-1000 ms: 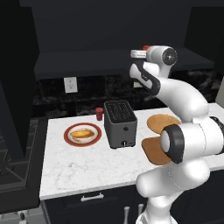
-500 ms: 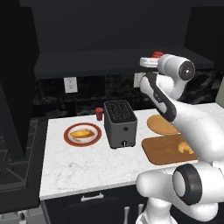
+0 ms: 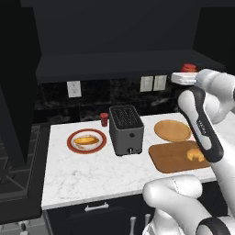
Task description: From the different types of pastries on the counter, select a croissant and place it on the cutting board. Then retrieve a jar of jam from the cabinet and place it alongside the croissant on the cutting board.
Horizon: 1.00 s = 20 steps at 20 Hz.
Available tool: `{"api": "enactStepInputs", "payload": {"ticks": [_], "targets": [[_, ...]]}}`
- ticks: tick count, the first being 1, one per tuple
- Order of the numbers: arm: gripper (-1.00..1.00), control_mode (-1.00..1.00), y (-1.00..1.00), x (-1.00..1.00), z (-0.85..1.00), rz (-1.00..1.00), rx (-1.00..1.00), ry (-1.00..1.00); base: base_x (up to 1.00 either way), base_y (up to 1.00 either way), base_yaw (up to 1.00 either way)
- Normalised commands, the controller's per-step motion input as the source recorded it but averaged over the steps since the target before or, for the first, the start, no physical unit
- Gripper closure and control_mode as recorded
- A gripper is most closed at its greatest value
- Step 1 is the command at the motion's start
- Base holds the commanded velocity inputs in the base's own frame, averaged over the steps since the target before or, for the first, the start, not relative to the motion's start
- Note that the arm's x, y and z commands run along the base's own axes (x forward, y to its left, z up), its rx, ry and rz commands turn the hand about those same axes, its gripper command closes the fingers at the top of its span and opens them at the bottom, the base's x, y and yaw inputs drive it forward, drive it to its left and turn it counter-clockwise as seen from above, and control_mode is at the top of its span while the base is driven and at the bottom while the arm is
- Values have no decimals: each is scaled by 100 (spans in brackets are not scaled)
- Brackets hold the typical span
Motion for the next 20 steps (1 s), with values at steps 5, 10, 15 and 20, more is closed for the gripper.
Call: {"api": "enactStepInputs", "payload": {"ticks": [5, 10, 15, 20], "targets": [[100, -100, 1, -96, -91, 36, -3, -2, 0, 0, 0], [100, -100, 10, -41, -99, 34, -9, -11, 0, 0, 0], [100, -100, -5, 0, -82, 27, -5, -16, 0, 0, 0], [100, -100, -2, 1, -98, 20, -6, -12, 0, 0, 0]]}}
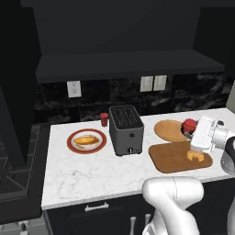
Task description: From the different types of pastries on the counter, select a croissant and place it on the cutting board. Then retrieve a jar of jam from the cabinet and place it alongside the croissant on the cutting board.
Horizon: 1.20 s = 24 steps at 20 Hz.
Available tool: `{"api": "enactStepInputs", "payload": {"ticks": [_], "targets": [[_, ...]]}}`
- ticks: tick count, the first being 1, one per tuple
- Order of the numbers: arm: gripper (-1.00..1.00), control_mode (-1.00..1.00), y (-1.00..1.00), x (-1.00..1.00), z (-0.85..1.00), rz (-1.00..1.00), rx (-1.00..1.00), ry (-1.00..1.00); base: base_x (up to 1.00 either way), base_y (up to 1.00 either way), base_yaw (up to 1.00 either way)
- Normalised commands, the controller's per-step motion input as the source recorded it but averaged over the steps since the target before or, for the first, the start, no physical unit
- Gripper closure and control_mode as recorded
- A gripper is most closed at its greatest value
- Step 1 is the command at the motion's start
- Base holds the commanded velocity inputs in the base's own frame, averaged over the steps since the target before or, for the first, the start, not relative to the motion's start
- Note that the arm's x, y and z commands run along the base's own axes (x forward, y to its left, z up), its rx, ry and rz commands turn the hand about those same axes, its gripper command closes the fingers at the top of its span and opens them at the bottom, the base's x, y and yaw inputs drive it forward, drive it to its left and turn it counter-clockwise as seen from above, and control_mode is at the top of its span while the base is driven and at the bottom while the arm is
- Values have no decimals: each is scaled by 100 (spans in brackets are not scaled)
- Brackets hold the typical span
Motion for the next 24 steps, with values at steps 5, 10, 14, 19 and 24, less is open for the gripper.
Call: {"api": "enactStepInputs", "payload": {"ticks": [5, 10, 14, 19, 24], "targets": [[100, -100, -5, 6, -60, 13, -6, -6, 0, 0, 0], [100, -100, 0, 20, -55, 4, -12, 0, 0, 0, 0], [100, -100, -5, 24, -40, 1, -12, 2, 0, 0, 0], [100, -100, -14, 32, -32, 3, -3, 8, 0, 0, 0], [100, -100, -9, 32, -40, 10, 0, 15, 0, 0, 0]]}}
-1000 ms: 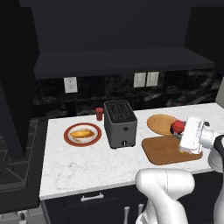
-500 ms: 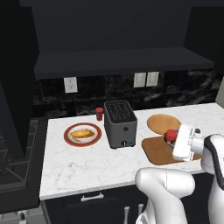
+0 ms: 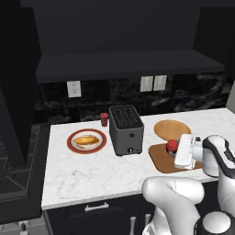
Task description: From the different types of pastries on the counter, select a croissant and place it on the cutting board. Then retrieve a jar of jam from the cabinet and place it alongside the croissant on the cutting board.
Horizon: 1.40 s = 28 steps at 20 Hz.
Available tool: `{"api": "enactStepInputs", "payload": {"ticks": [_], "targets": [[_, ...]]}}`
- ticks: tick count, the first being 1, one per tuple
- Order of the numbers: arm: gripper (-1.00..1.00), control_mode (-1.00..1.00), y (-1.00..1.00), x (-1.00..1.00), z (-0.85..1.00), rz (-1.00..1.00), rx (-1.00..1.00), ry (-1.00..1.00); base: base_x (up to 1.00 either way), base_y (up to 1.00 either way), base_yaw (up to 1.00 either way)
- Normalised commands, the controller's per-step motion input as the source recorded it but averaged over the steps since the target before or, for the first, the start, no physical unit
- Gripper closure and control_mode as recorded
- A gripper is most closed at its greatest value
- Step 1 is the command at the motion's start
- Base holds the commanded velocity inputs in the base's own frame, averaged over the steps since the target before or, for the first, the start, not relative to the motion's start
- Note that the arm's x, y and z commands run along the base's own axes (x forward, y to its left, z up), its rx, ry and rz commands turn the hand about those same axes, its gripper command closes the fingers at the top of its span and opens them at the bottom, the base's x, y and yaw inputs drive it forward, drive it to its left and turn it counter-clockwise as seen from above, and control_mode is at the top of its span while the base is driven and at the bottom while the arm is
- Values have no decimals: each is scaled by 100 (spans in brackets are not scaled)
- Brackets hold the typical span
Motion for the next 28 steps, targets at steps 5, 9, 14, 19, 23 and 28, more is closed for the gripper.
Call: {"api": "enactStepInputs", "payload": {"ticks": [5, 9, 14, 19, 23, 28], "targets": [[100, -100, -24, 23, -45, 7, 2, 4, 0, 0, 0], [100, -100, -23, 24, -39, 4, 2, 0, 0, 0, 0], [100, -100, -3, 13, -29, 0, 0, 0, 0, 0, 0], [100, -100, 0, 0, -14, 0, 0, 0, 0, 0, 0], [100, -100, 11, 0, -3, 0, -1, 0, 0, 0, 0], [100, -100, 14, 7, -8, -3, -2, 2, 0, 0, 0]]}}
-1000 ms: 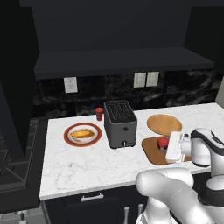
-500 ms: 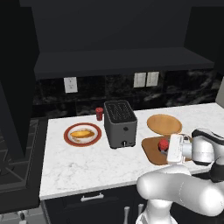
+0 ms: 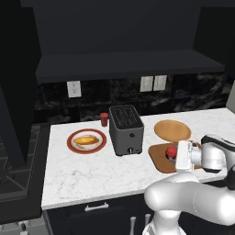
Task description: From the different types of pastries on the counter, select a croissant and place it on the cutting board. Then retrieve a jar of jam from the cabinet and place it alongside the croissant on the cutting board.
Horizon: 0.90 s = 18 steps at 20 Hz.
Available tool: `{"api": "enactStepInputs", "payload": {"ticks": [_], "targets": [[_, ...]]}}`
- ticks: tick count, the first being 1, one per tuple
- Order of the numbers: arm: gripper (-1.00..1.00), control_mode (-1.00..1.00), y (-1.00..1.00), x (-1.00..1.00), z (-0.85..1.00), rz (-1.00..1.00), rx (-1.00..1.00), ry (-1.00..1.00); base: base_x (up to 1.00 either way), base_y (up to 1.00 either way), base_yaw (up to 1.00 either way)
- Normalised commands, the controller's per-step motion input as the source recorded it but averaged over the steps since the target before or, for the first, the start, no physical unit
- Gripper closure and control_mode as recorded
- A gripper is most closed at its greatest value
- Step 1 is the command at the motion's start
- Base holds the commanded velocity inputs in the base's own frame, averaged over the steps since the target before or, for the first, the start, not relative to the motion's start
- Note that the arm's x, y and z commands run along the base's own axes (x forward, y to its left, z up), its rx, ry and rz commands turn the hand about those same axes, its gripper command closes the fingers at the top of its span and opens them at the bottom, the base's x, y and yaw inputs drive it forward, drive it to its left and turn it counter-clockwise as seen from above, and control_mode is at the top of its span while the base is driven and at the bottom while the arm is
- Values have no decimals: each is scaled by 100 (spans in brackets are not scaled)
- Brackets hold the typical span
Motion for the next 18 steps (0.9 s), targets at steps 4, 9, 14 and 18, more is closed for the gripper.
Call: {"api": "enactStepInputs", "payload": {"ticks": [4, 9, 14, 18], "targets": [[100, -100, 10, 17, -17, -1, -2, 6, 0, 0, 0], [100, -100, 5, 15, -28, 0, -1, 7, 0, 0, 0], [100, -100, 0, 1, -39, 0, 0, 1, 0, 0, 0], [-100, -100, 13, 0, -35, 0, 0, 0, 0, 0, 0]]}}
